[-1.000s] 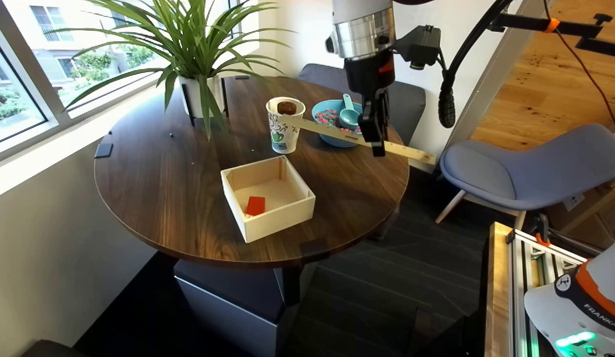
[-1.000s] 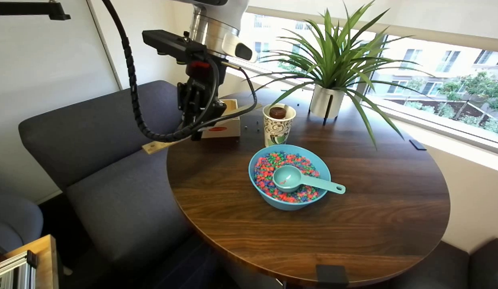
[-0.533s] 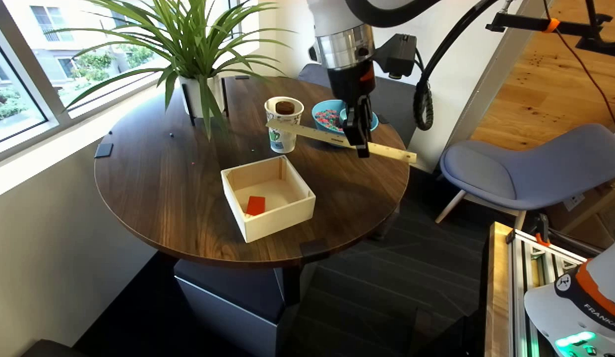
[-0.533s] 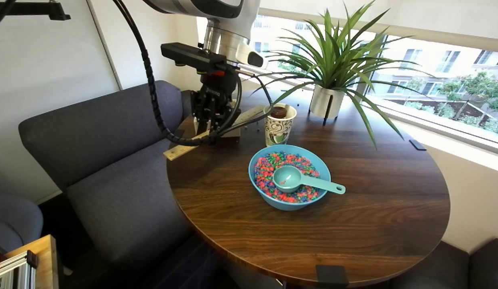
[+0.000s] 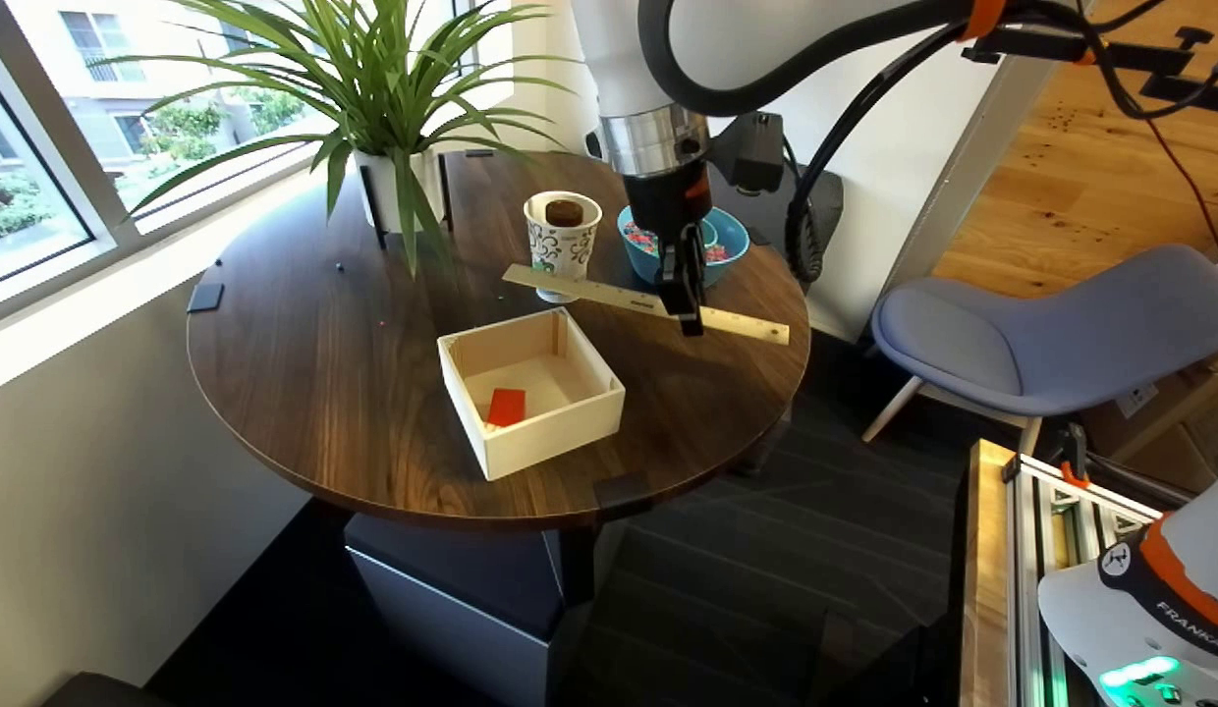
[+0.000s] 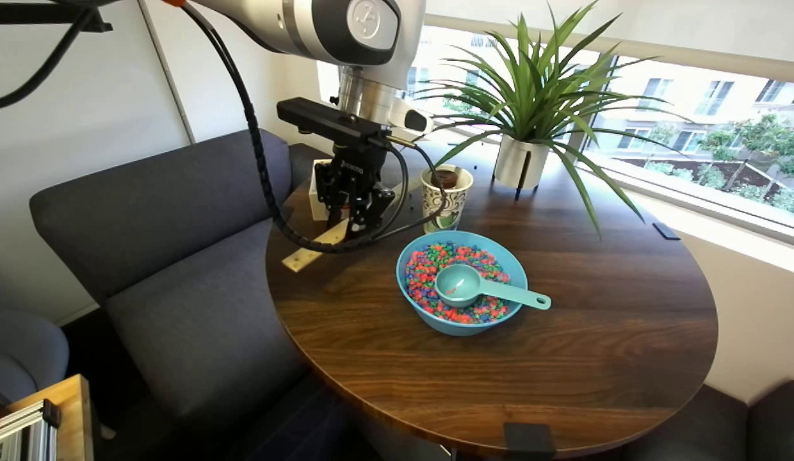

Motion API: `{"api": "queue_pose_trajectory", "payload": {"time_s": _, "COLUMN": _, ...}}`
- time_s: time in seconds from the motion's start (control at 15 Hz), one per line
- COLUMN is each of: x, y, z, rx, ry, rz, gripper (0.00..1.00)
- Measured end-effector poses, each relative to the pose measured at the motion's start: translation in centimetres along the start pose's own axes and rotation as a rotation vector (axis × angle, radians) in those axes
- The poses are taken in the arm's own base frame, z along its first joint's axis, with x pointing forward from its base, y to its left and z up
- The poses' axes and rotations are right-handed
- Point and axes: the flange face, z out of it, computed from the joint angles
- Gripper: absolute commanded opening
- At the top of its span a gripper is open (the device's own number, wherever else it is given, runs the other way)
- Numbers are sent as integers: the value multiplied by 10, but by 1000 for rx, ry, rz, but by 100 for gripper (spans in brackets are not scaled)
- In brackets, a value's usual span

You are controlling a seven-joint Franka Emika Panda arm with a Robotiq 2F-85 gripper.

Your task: Remove the ruler from the wooden box and put it on the table

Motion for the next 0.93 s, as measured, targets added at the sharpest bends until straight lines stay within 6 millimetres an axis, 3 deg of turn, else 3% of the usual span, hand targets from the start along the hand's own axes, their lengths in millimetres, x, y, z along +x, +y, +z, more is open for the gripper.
{"api": "queue_pose_trajectory", "payload": {"time_s": 0.07, "x": 3, "y": 1, "z": 3, "rx": 2, "ry": 0, "rz": -8, "gripper": 61}}
{"api": "queue_pose_trajectory", "payload": {"time_s": 0.4, "x": 11, "y": 3, "z": 14, "rx": 9, "ry": -5, "rz": -31, "gripper": 97}}
{"api": "queue_pose_trajectory", "payload": {"time_s": 0.53, "x": 8, "y": 1, "z": 10, "rx": 15, "ry": 3, "rz": -33, "gripper": 100}}
{"api": "queue_pose_trajectory", "payload": {"time_s": 0.73, "x": -7, "y": -20, "z": -19, "rx": 43, "ry": 57, "rz": -59, "gripper": 100}}
{"api": "queue_pose_trajectory", "payload": {"time_s": 0.93, "x": -45, "y": -57, "z": -53, "rx": 64, "ry": 123, "rz": 0, "gripper": 100}}
